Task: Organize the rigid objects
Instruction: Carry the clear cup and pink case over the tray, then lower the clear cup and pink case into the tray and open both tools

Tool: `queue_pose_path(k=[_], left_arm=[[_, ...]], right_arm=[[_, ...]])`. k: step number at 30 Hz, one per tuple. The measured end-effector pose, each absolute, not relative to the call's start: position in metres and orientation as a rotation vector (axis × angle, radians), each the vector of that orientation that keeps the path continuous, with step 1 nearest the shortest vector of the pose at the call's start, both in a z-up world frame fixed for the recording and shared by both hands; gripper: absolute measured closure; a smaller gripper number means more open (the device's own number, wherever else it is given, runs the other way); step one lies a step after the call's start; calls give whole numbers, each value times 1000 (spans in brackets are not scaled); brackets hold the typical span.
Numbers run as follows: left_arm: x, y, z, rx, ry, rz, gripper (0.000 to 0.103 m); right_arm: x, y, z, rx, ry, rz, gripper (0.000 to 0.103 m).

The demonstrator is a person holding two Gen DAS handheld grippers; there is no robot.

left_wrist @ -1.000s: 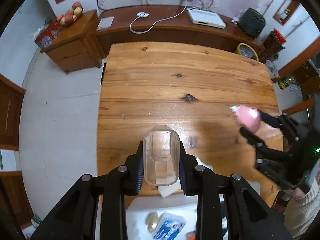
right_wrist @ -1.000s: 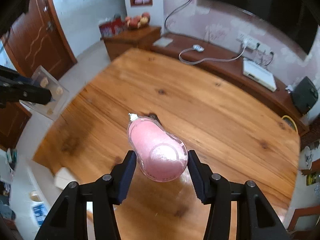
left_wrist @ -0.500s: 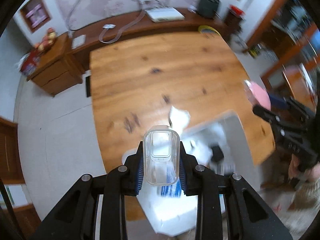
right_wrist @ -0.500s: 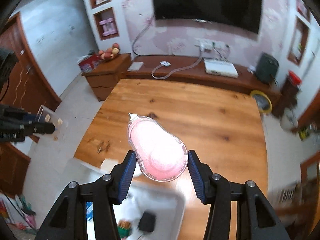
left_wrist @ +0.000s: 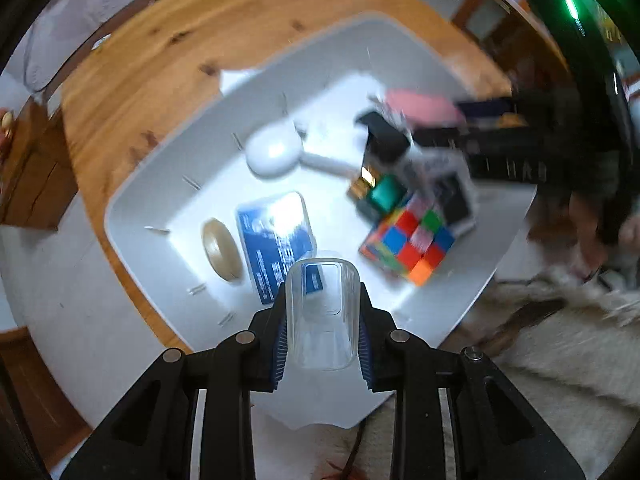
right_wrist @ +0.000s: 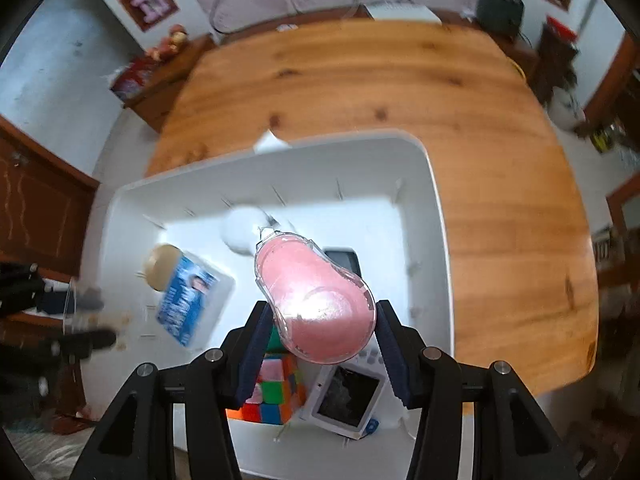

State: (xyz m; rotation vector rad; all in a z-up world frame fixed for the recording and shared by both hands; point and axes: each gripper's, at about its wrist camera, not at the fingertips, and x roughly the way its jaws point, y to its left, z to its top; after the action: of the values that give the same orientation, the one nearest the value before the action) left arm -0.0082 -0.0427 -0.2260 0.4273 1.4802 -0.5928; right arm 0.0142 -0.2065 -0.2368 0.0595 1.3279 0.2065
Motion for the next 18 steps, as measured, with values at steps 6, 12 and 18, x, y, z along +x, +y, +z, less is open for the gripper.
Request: queue_pose_path(k=[6,12,18], left_arm=[[-26,-50,-263,546,1518,-630,72],[-38,-64,-269,604,1470,-676,72],[-39,-78,-269,601,1474,-696,71]], right_arm=[[24,-205,-265,58,1377,144,50],[34,-191,-285,-3,1362,129,50],[43,-188,-288,33,1396,124,39]])
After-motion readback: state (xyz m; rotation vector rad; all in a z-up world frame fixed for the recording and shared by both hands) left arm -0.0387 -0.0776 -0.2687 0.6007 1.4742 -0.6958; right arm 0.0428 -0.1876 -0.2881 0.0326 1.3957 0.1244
